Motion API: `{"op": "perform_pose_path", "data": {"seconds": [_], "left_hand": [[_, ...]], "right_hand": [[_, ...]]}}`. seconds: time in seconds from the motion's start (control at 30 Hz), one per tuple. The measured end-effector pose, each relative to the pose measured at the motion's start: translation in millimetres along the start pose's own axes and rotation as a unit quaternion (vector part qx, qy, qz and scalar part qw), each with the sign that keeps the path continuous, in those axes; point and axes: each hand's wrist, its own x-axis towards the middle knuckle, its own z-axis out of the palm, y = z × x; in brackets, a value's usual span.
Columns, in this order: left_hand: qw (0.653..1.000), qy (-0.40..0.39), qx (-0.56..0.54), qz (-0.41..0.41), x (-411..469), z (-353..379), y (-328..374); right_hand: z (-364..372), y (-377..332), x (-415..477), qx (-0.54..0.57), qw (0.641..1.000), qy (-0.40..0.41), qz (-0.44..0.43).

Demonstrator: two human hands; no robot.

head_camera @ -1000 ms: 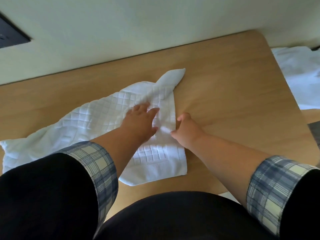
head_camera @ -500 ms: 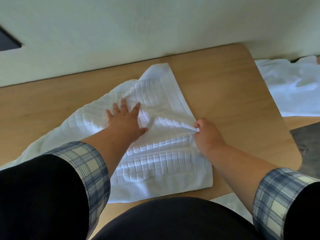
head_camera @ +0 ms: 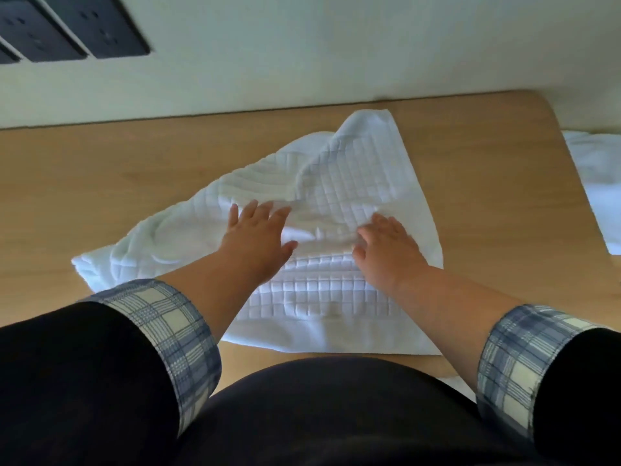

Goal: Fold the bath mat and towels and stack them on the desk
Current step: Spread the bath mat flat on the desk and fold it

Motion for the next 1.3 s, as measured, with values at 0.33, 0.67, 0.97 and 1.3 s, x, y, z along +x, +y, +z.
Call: {"op": "perform_pose_path", "data": {"seconds": [0.33, 0.67, 0.97, 1.3], "left_hand": [[0.925, -0.061, -0.163, -0.338, -27.1, -31.1, -182.8], [0.931, 0.008, -0.354, -0.090, -76.0, -20.6, -189.1], [0.913, -0.108, -0.381, -0.102, -66.0, -8.5, -245.9], [0.804, -0.141, -0.573, -0.076, -46.5, -20.7, -247.6]], "right_hand": [[-29.0, -207.6, 17.7, 0.072, 0.985, 0.102, -0.117], [-30.2, -340.4, 33.1, 0.337, 0.923, -0.054, 0.178], [-13.3, -328.2, -7.4, 0.210, 0.940, 0.265, 0.049], [-41.4, -349.9, -25.7, 0.536, 0.819, 0.203, -0.037]]}}
